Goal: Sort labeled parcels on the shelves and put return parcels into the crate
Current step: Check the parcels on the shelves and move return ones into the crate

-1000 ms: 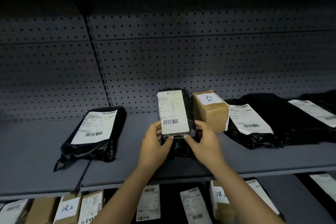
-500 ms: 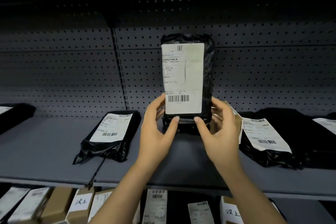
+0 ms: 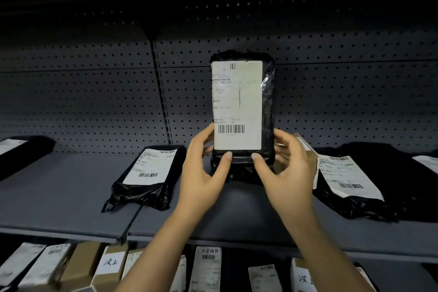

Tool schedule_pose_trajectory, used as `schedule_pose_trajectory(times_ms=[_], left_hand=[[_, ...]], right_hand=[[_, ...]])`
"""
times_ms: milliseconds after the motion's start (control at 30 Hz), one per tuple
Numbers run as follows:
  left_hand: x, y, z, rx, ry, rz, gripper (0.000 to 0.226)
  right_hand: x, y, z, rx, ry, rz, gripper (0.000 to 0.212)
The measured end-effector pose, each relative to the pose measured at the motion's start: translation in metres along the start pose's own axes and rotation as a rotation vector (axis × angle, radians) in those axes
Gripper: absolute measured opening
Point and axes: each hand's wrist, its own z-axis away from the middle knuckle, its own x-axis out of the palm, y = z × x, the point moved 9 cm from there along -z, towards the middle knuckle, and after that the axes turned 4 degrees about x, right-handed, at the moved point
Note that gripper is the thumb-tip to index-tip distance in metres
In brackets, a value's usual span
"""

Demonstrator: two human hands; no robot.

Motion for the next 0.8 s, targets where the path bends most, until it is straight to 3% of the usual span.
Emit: schedule_pose_trajectory(times_ms=[533,800], left_hand=[[-0.014,-0.109,0.051,-0.51,-0.2,-0.199,0.029],[-0.017,-0.115,0.056,-0.494,-0.232,-0.35,0.028]], right_hand=[[0.07,0.096,0.04,0.424,-0.395,0.309,0.046],[0.07,0.107,0.045,0.433,-0.41,0.306,0.043]])
